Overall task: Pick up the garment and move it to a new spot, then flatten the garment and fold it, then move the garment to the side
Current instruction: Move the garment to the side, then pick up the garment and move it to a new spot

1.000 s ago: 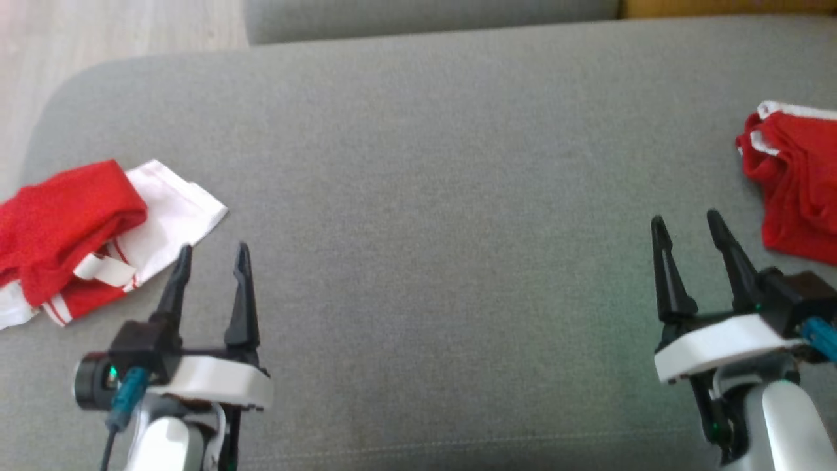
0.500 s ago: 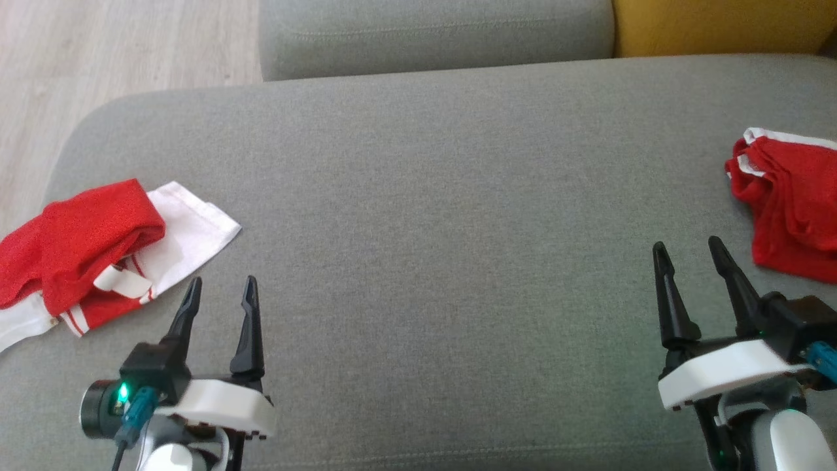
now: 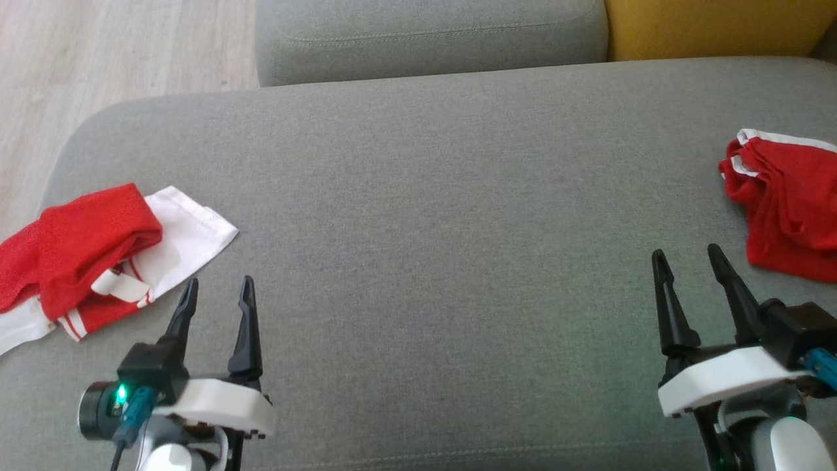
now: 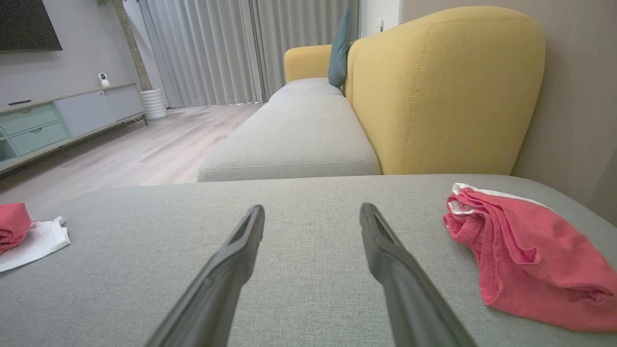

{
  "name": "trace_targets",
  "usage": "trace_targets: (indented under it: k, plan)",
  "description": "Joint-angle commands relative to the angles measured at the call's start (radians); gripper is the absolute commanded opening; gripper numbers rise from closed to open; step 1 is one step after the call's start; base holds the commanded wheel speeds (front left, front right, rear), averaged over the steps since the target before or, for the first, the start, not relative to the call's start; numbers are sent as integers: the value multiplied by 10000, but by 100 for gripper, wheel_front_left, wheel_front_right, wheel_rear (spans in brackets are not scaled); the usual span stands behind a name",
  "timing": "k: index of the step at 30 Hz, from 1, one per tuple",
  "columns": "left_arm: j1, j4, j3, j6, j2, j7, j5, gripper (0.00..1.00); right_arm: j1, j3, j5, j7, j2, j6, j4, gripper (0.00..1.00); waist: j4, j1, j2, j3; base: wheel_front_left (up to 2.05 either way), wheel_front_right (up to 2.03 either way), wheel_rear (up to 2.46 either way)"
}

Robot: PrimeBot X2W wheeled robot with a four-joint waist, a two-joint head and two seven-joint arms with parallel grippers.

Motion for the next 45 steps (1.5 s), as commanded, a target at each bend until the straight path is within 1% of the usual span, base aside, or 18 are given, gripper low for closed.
trace_targets:
  k: [1,13,19,23,36,41,45]
  plan:
    - [-363,-350,274,32,188,20,-40,100,-309,231,68,-25,-39,-7,-357,100,-2,1,0,0,0,0,0]
    - [-423,-330,207,93,258,10,-86,100,-328,207,173,-50,-37,-7,-338,100,62,1,0,-27,0,0,0]
    - [-557,-333,208,157,254,-57,-110,100,-234,118,166,-38,-36,-7,-440,100,464,1,0,27,0,0,0]
    - [-828,-213,229,110,286,-147,-160,100,-229,133,130,-3,-36,-7,-604,100,1085,1,0,129,0,0,0]
    - [-1432,304,377,-83,372,-557,-313,100,-493,619,5,343,-36,-7,-1033,100,3695,1,0,207,0,0,0]
    - [-1481,370,471,-197,451,-633,-353,100,-561,736,13,414,-36,-7,-1072,100,4344,1,0,218,0,0,0]
    - [-1484,384,519,-252,486,-656,-350,100,-585,779,11,437,-36,-7,-1066,100,4533,1,0,231,0,0,0]
